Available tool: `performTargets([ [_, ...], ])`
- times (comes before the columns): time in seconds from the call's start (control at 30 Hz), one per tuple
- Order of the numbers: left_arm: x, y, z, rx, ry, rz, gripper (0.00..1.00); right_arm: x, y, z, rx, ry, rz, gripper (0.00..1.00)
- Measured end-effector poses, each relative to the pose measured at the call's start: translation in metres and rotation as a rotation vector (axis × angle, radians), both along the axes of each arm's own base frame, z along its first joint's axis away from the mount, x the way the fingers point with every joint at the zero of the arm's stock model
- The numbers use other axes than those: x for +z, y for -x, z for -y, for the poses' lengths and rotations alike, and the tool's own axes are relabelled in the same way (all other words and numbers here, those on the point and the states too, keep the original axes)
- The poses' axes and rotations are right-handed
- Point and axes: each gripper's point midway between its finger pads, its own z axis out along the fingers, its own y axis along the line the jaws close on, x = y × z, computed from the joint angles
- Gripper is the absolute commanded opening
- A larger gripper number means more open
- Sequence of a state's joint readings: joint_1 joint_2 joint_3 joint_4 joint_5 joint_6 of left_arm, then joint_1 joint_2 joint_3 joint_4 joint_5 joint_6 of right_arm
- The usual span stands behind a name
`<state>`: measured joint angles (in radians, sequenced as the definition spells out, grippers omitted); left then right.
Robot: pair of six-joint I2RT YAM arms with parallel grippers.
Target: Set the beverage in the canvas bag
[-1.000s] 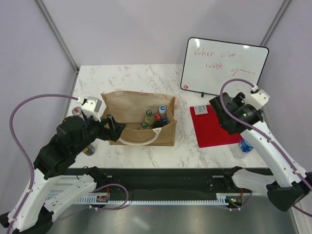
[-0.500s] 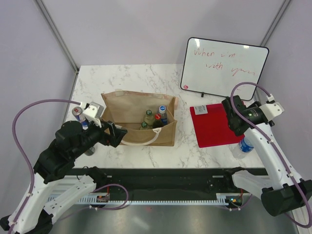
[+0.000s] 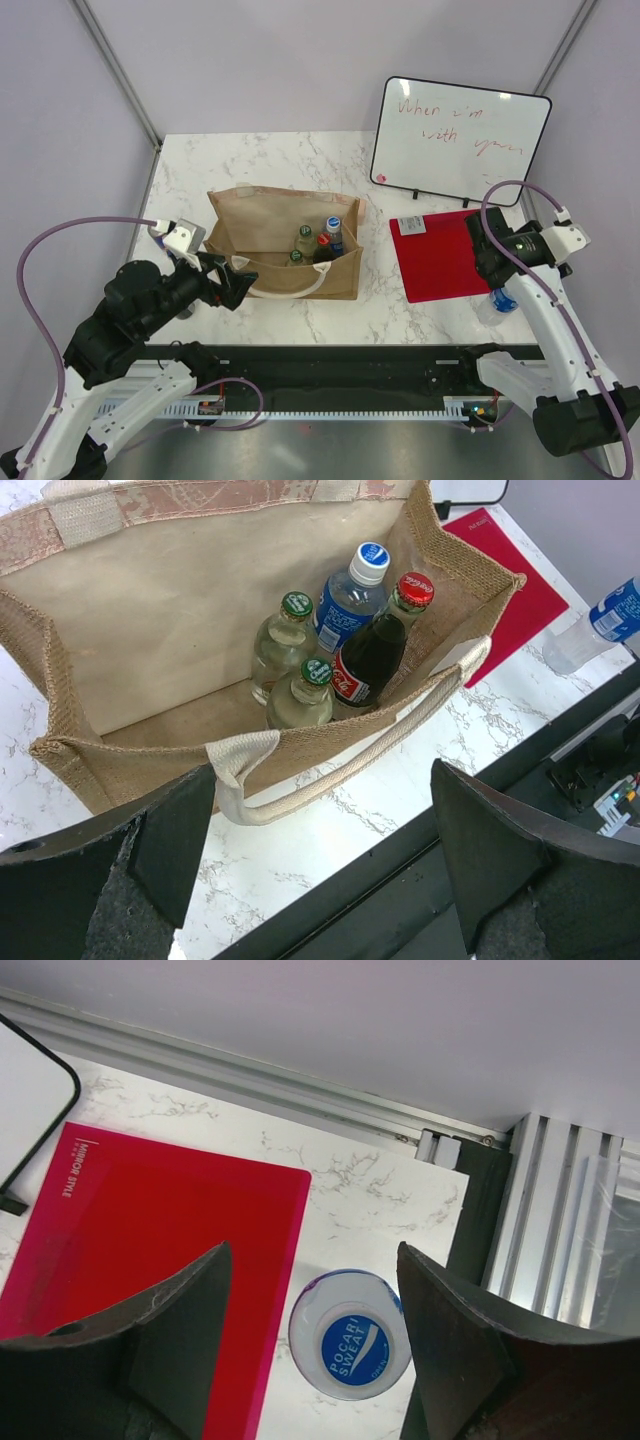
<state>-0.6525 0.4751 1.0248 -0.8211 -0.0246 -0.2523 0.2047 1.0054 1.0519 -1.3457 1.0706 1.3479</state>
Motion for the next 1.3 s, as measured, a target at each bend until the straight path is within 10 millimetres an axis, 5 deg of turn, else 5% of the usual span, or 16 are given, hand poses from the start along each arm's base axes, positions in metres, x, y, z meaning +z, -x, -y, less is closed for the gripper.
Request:
performTargets([
  [0.43, 0.004, 0.004, -0.003, 0.000, 0.014, 0.019, 0.95, -0.014, 0.012, -0.008, 0.100, -0.056, -0.060, 0.74],
  [0.63, 0.003, 0.005, -0.007, 0.011, 0.018, 0.029, 0.95, -0.045, 0.011, -0.017, 0.132, -0.093, -0.164, 0.70],
  [0.83, 0.002, 0.005, -0.008, 0.020, 0.015, 0.028, 0.95, -0.053, 0.019, -0.016, 0.131, -0.093, -0.180, 0.50],
  [1.03, 0.003, 0.008, -0.011, 0.023, 0.020, 0.036, 0.95, -0.051, 0.019, -0.017, 0.142, -0.096, -0.190, 0.00],
  [1.3, 0.003, 0.010, -0.013, 0.024, 0.020, 0.036, 0.95, -0.013, 0.005, -0.016, 0.236, -0.042, -0.197, 0.00],
])
